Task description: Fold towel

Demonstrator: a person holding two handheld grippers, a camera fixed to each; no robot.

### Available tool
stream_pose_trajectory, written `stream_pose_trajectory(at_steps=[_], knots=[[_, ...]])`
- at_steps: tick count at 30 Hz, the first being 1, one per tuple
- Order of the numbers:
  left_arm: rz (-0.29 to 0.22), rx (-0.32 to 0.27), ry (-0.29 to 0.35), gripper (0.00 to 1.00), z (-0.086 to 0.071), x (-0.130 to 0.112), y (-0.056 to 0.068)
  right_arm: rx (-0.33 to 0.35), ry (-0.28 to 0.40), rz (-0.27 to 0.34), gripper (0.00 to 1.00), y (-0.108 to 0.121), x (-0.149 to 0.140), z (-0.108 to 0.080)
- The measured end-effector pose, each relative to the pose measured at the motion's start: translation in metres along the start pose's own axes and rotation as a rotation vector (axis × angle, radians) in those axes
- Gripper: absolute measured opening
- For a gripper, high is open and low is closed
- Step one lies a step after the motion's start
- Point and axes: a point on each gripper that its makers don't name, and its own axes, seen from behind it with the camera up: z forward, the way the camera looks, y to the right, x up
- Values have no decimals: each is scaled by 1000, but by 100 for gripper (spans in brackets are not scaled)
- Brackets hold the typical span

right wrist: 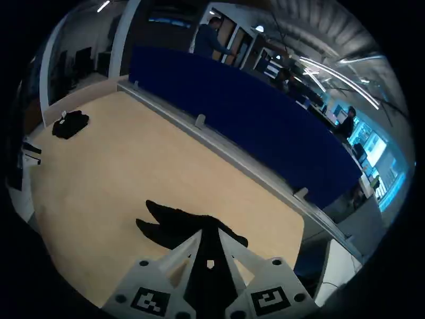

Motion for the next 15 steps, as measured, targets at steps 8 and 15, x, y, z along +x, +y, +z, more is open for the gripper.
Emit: stream_pose_trajectory(at_steps=[8, 15], knots=[[8, 7, -6, 78, 0, 2, 3, -18, -35, -2, 6, 26, -18, 5], [18, 11, -10, 78, 2, 1, 7, -23, -52, 7, 6, 40, -32, 11]])
